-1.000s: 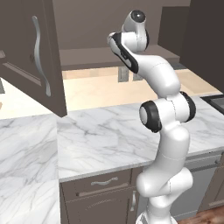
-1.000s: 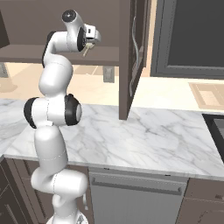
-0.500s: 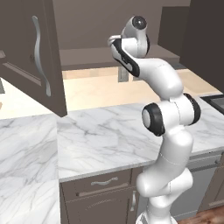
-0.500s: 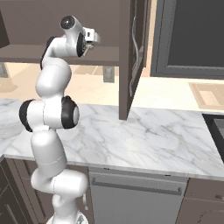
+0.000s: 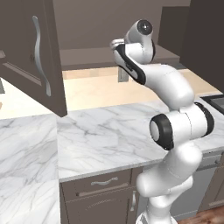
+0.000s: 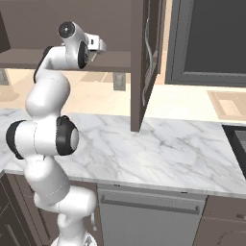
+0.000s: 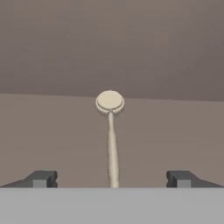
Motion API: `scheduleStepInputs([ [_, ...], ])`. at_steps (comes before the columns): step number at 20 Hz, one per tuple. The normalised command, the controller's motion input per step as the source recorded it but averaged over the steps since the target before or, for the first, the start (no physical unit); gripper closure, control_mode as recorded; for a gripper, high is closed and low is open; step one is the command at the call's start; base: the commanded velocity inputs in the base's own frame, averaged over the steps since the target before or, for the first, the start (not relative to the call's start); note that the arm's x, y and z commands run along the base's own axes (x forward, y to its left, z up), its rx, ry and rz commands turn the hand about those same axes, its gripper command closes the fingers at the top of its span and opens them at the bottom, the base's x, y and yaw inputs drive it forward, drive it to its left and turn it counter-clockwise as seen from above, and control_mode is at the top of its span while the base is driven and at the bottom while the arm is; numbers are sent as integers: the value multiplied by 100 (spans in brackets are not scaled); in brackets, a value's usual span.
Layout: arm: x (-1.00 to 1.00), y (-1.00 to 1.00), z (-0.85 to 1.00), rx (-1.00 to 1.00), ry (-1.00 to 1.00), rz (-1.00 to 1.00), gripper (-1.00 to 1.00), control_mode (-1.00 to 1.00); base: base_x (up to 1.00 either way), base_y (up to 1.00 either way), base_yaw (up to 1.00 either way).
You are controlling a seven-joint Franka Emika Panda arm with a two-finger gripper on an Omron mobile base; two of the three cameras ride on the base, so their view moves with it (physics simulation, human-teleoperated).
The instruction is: Pick up the dish brush and dish brush from the sink, and place them back in the cabinet, and close the cabinet doors.
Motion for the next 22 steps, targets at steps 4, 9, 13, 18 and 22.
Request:
scheduleStepInputs([
  [4, -74, 0, 24, 0, 0, 0, -100, -100, 0, 0, 0],
  [9, -84, 0, 15, 1, 3, 0, -100, -100, 0, 0, 0],
  [13, -97, 1, 0, 1, 6, 0, -100, -100, 0, 0, 0],
  [18, -97, 7, 0, 1, 8, 0, -100, -100, 0, 0, 0],
  [22, -90, 2, 0, 1, 6, 0, -100, -100, 0, 0, 0],
])
